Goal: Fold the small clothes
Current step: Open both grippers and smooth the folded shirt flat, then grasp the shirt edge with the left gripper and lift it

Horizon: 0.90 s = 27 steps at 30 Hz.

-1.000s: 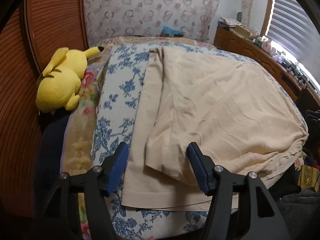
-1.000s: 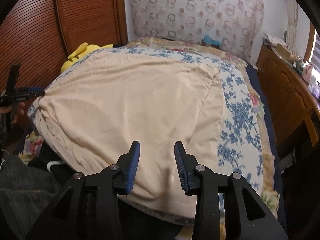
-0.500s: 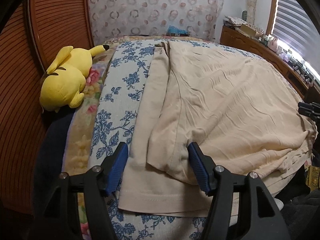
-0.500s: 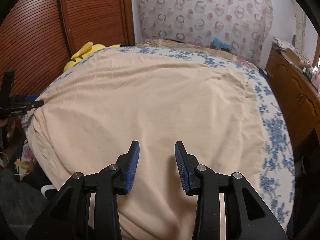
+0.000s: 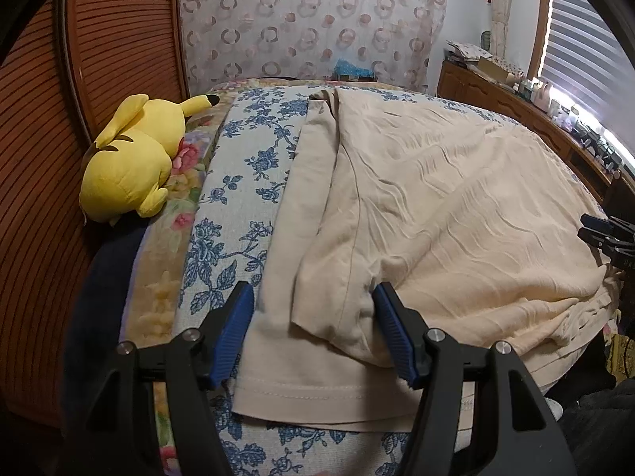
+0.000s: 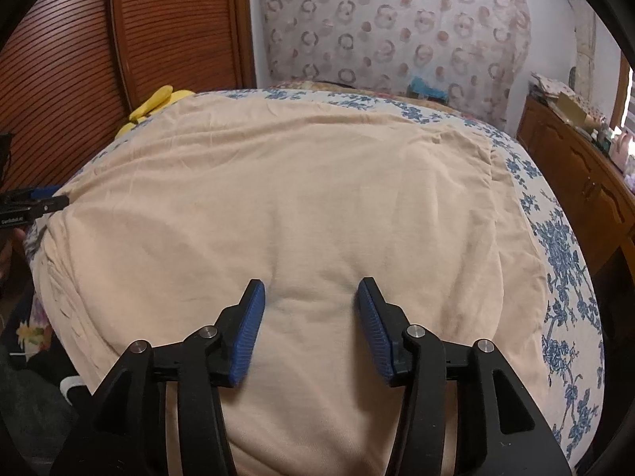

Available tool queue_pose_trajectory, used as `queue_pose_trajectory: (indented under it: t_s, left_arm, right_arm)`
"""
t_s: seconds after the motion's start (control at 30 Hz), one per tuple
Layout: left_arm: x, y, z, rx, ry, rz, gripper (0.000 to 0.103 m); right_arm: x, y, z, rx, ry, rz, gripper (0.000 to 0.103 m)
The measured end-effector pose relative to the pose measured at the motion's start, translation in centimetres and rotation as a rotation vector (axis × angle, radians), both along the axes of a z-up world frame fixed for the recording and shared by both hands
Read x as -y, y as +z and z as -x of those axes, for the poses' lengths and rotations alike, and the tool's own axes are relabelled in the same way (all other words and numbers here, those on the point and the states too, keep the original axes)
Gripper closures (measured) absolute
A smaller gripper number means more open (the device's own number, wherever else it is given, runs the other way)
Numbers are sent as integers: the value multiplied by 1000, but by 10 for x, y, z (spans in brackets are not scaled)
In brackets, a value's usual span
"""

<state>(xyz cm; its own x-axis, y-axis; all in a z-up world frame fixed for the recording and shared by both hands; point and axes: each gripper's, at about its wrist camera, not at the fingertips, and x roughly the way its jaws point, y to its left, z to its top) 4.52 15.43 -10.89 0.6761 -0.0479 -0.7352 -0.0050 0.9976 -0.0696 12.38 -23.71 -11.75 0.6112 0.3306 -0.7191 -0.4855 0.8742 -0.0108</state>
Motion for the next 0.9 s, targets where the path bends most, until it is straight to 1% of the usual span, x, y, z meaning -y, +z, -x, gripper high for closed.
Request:
queue_pose_trajectory:
  t_s: [0.13,0.23,0.47,0.63,0.7,0.73,0.77,0.83,0.9]
  left_arm:
    - [2,1,-1,-10,-4,0,41]
    - [0,2,2,-7,-3,21,41]
    - [-11,4,5,7,18,122,41]
    - [-13,5,5,10,18,161,41]
    - [-11,4,6,11,6,157,51]
    - [-10,4,6,13,2,148,60]
    - [-9,4,7,16,-1,137,64]
    - [-8,4,8,19,-4,129,68]
    - [-9,4,9,20,-4,137,68]
  right_arm:
    - [1,-1,2,19,-11,-8,53]
    - [1,-2,4,34,-14,-13,53]
    - [3,-3,5,37,-12,-18,53]
    - [4,-3,4,41,-10,-20,53]
    - [4,-3,4,41,-10,-20,53]
    - [4,-3,4,43,-10,-21,53]
    - [4,-3,5,44,-9,-20,53]
    - [4,-3,4,47,-9,-21,53]
    - [3,-3,5,47,-9,-21,53]
